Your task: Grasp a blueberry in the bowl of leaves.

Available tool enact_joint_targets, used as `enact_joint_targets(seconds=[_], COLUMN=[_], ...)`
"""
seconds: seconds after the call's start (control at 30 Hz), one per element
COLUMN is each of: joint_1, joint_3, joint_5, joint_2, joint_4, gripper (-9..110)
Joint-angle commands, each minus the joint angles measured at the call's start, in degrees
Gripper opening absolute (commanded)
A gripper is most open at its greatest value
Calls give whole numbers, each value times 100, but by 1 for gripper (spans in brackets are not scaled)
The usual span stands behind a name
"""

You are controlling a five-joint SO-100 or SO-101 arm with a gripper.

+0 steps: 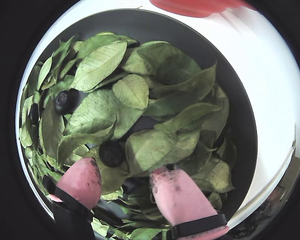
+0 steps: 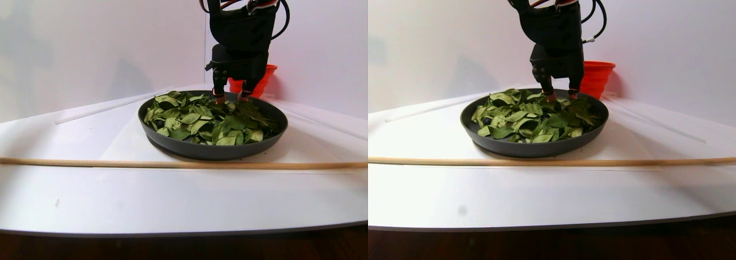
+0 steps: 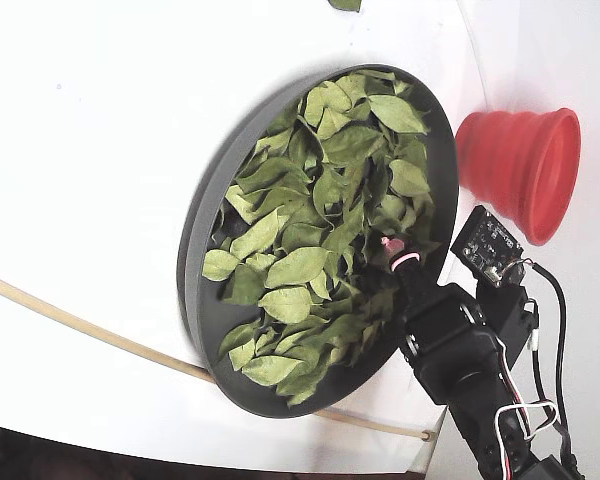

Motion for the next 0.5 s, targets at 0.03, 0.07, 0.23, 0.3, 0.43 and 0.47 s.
enact_joint_targets(seconds=[0.03,0.07,0.23,0.3,0.43,0.47], joint_1=[-53,-62,-114,-114,-114,-114], joint_3=[-79,-97,-202,-255,-308,-325], joint_5=[97,123,229,246,255,264], joint_2=[589,571,448,378,220,176], joint_4=[0,0,0,0,-88,-114], gripper=[19,19,19,19,19,19])
